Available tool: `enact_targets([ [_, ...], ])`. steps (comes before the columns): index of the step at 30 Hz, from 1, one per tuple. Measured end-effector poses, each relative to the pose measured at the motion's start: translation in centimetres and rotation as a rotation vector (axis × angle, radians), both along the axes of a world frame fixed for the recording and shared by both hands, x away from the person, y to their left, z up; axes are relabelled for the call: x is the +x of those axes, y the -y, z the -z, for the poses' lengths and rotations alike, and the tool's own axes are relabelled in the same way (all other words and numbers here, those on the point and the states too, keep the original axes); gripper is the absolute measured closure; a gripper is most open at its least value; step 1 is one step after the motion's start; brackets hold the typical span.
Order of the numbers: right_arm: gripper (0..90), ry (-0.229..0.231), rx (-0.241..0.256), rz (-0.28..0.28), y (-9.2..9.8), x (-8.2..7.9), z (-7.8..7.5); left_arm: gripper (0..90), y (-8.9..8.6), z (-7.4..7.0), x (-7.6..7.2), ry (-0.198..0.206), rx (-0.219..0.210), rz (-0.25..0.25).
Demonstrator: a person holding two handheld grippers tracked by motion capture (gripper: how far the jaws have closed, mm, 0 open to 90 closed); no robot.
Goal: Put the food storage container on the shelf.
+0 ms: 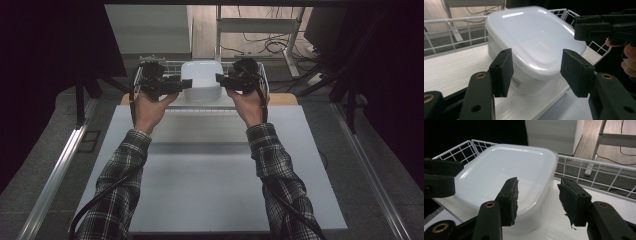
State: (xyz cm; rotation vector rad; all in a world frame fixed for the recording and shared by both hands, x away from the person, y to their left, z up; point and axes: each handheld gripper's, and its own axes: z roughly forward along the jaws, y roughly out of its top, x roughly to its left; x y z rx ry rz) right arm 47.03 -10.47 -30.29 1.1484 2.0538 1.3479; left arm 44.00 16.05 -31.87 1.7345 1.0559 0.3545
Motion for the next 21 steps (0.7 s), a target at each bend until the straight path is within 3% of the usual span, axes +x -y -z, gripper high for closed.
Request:
enact_targets([
  [9, 44.2, 0.006, 0.019, -0.039, 0.2, -0.9, -0.5, 37.7, -0.2, -0.3, -0.6, 0.027, -0.011, 0.0],
  [16, 24.4, 0.017, 0.008, -0.114, 0.4, -1.9, 0.0, 25.9, -0.1, 0.2, -1.4, 0.046, 0.023, 0.036],
  [21, 11.2, 0.035, -0.019, -0.13, 0.3, -2.6, 0.8, 17.3, 0.1, 0.8, -2.1, 0.048, 0.029, 0.06],
])
